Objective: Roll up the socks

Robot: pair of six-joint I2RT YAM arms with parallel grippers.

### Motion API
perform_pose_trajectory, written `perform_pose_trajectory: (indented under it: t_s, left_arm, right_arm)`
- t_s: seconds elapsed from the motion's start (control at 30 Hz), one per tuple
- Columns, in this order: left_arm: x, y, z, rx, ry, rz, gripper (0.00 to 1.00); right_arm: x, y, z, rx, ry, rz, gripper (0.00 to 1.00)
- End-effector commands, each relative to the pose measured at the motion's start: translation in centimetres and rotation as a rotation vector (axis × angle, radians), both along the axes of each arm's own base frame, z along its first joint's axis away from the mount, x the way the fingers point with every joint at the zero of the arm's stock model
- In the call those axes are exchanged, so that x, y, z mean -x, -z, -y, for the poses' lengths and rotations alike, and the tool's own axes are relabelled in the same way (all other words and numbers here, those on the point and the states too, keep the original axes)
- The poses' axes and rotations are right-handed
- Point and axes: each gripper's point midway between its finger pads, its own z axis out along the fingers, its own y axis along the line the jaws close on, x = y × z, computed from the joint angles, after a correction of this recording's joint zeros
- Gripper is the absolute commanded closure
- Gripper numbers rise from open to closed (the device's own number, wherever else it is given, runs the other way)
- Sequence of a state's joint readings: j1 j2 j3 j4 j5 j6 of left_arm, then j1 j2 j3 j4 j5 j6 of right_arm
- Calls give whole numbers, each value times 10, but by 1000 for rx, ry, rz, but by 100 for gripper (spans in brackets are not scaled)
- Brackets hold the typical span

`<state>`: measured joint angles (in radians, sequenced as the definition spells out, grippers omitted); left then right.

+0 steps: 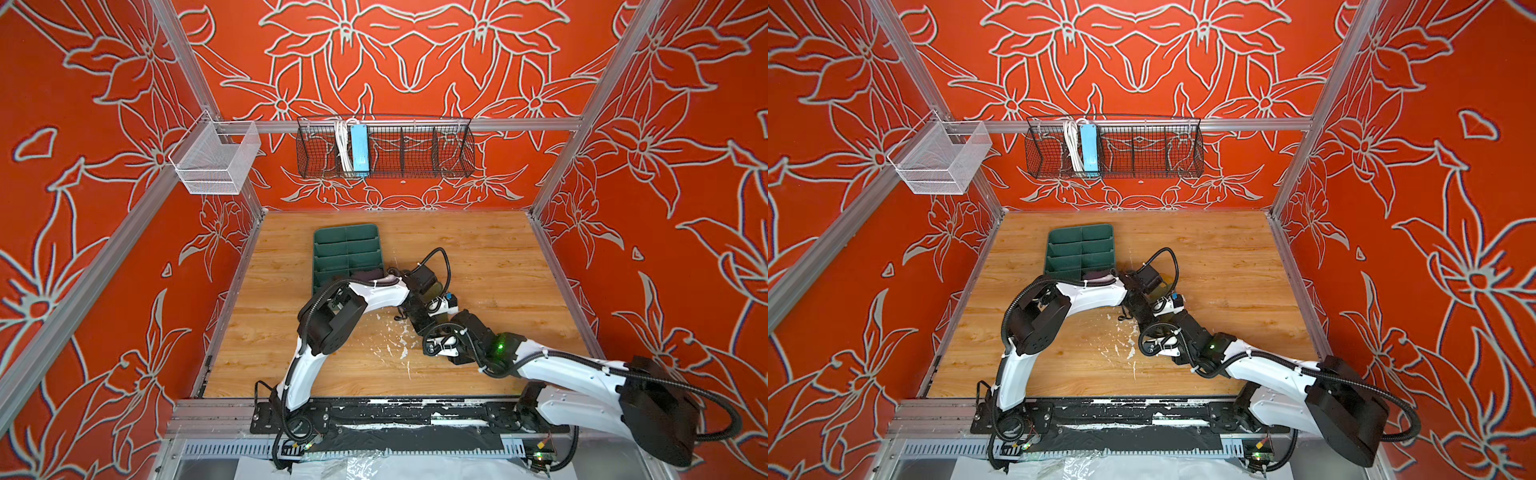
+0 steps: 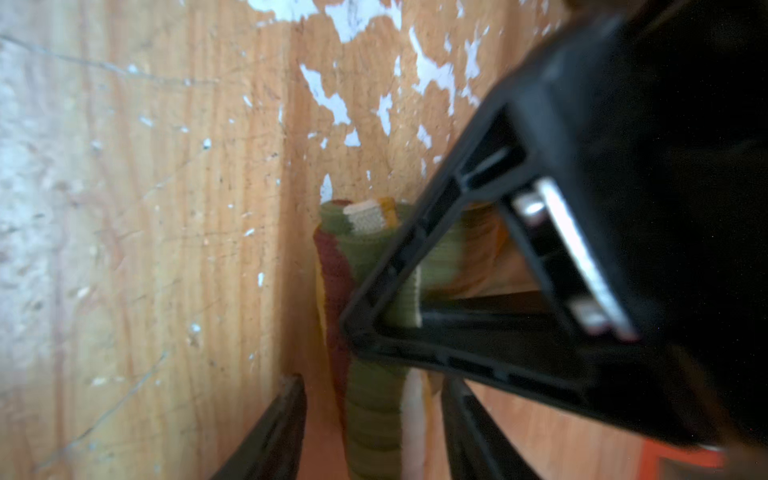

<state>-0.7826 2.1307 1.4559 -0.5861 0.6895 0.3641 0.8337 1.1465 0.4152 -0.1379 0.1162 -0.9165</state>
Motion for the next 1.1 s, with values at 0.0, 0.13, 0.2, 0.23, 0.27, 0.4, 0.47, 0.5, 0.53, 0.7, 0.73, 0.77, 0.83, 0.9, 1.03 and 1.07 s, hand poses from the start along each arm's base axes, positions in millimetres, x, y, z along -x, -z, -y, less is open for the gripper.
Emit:
perform_pose_trajectory:
  t_s: [0.0,0.13,0.2,0.23,0.27,0.4,0.47,0.5,0.53,0.7,0.73,0.77,0.83,0.9,1.03,1.07]
  left_arm:
    - [31,55,-55,-305,-3,-60,100]
    - [22,41,-52,-262,-10,20,91]
    - [19,35,-51,-243,-11,49,86]
    - [18,33,-51,-239,-13,59,84]
    - [17,31,-51,-234,-15,74,81]
    - [7,20,-54,-221,-27,182,65]
    - [-4,10,-57,-211,-54,270,60]
    - [-12,1,-59,-203,-79,329,57]
    - [-20,-9,-60,-194,-105,385,54]
    - [-65,-82,-79,-136,-280,760,3]
    - [-72,-99,-85,-126,-315,835,3]
    - [-79,-118,-94,-117,-365,919,3]
    - [-88,-154,-112,-80,-450,1071,3]
    - [-88,-191,-132,-5,-526,1188,3]
    - [-81,-230,-167,112,-651,1272,3]
    - [-75,-236,-172,135,-647,1257,3]
  right_arm:
    - [4,10,3,36,-2,-23,55]
    - [9,19,6,63,-2,-74,74]
    - [11,21,6,77,6,-101,85]
    - [12,23,6,83,8,-115,89]
    - [14,24,7,88,9,-132,93]
    - [24,24,5,84,5,-195,100]
    - [28,22,5,74,5,-215,100]
    - [31,22,5,70,4,-232,100]
    - [34,21,5,66,1,-245,100]
    - [46,18,4,33,10,-310,100]
    - [48,17,3,30,3,-323,100]
    - [50,15,2,24,-3,-334,100]
    - [57,13,-1,10,-10,-376,100]
    - [67,11,-5,-3,-20,-444,100]
    - [81,7,-12,-2,-5,-600,100]
    - [81,8,-14,0,20,-640,100]
